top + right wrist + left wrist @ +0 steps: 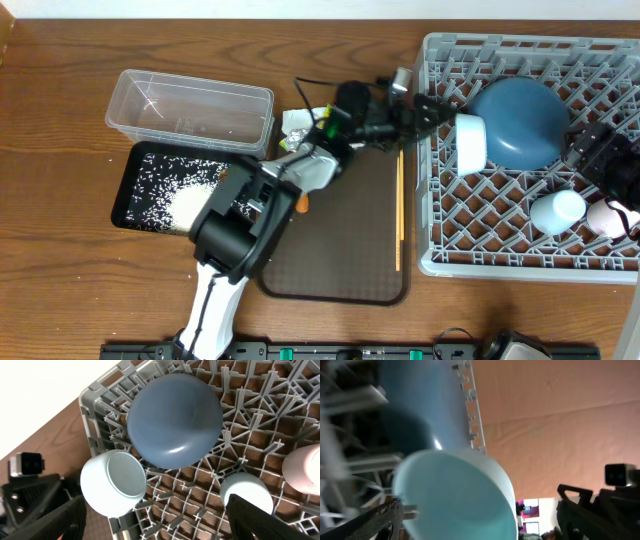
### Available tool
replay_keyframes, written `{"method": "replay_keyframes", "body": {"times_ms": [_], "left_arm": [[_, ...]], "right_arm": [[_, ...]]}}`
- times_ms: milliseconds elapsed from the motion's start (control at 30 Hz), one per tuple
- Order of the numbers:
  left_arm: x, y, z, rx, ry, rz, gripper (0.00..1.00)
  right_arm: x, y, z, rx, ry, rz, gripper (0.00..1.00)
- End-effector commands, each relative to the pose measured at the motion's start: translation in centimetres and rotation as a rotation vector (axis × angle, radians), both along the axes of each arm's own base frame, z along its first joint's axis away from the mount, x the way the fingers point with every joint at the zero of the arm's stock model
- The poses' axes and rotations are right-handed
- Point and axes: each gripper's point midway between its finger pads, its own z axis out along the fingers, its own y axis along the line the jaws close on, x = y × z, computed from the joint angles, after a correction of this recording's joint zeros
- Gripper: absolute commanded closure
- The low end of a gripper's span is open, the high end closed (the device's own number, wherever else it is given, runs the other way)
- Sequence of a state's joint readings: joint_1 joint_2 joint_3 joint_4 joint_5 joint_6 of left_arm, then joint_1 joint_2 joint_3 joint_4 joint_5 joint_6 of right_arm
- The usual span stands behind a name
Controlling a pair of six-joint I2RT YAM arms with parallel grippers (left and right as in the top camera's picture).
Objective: Sort waste into correct bins and load items into the dishwasher rack
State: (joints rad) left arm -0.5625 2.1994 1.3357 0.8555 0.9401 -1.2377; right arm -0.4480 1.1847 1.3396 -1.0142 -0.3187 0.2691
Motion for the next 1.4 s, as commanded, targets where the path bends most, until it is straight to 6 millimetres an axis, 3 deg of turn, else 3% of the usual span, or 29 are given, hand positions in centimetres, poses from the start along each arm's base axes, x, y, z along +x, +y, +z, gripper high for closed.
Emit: {"method": "replay_keyframes", "body": {"times_ms": [0,233,367,467,567,667,733,867,1133,1233,1367], "left_arm": [[1.1,1.5,0.3,-0.010,-0.010,-0.016,0.02],[2.8,5.2,4.9,-0.071,-0.134,0.002,0.02],[3.4,8.2,9.2,-0.080,-0.216,0.014,0.02],[3.6,10.5,12.1,-0.036,-0.296,0.065,0.02],[3.6,13.0,12.7,0.102,-0.319,0.151,0.02],[3.5,16.9,10.2,0.400,-0.317,0.303,0.02],[3.0,20.7,7.9,0.701,-0.359,0.404,0.02],[2.3,24.0,4.7,1.071,-0.458,0.405,0.02],[2.3,21.1,-2.4,1.222,-0.580,0.149,0.02],[2.9,20.4,-6.1,1.260,-0.590,0.080,0.15],[3.7,20.0,-10.8,1.338,-0.567,0.053,0.16]], "right_arm": [[0.0,0.0,0.4,-0.010,-0.011,0.012,0.17],[0.0,0.2,0.3,-0.006,-0.007,0.021,0.14],[0.4,2.7,1.1,-0.003,-0.073,0.224,0.10],[0.5,3.5,1.2,0.014,-0.082,0.252,0.08],[0.6,4.2,1.2,0.014,-0.082,0.275,0.07],[0.7,4.9,1.3,0.014,-0.082,0.299,0.06],[0.9,5.5,1.3,0.012,-0.087,0.320,0.06],[1.2,6.1,1.5,0.007,-0.099,0.341,0.06],[1.0,6.2,1.3,0.014,-0.087,0.343,0.06],[0.9,6.2,1.1,0.014,-0.080,0.341,0.05],[1.1,5.8,0.7,0.007,-0.063,0.329,0.04]]}}
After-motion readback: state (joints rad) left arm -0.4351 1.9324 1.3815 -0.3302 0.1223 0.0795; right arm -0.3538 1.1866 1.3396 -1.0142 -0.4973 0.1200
